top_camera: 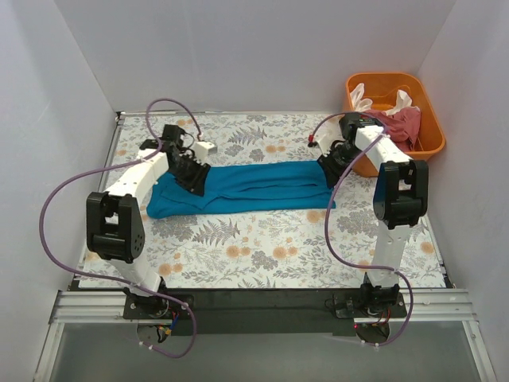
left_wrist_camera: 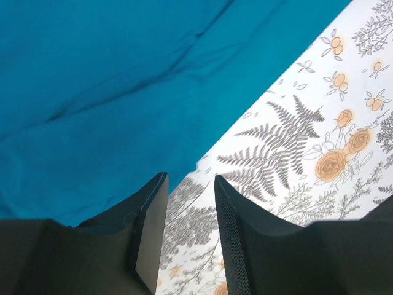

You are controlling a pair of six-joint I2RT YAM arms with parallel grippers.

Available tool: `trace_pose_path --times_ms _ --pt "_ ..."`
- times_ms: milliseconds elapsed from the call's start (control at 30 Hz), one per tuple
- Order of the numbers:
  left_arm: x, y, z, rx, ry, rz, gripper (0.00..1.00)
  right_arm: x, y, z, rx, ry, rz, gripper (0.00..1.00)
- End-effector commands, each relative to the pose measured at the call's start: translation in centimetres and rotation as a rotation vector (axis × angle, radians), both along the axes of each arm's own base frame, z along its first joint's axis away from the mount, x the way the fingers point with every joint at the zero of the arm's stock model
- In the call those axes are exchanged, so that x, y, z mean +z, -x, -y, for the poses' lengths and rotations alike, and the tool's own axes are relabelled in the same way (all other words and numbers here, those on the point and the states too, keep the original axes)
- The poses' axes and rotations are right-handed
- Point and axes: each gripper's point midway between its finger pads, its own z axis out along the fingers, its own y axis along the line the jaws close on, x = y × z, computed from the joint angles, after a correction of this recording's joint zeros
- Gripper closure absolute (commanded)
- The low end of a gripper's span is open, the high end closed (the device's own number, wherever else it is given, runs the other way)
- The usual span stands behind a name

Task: Fold and stack the t-shirts
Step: Fold the tshirt

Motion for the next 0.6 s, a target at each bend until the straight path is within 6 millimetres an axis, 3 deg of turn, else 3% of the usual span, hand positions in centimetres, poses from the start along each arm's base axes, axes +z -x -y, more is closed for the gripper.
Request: trace_pose_path --times_ms 0,67,200,567 --pt "-0.4 -0.6 1.9 0.001 -0.080 0.059 0.65 0.7 -1.8 -1.1 0.074 0.037 0.106 0.66" --pt "-1.0 0.2 2.9 -0.049 -0.117 0.055 0.64 0.3 -1.9 -1.3 0.113 0.069 0.129 0.65" --pt "-2.2 1.0 2.6 -0.073 -0.207 0.050 0.60 -0.4 -1.9 -1.8 0.154 0.108 0.151 0.61" --pt "-5.4 2.1 2.1 -0.080 -0.295 -0.012 0.62 -2.4 -1.3 -1.9 0.178 0.148 0.134 0.61"
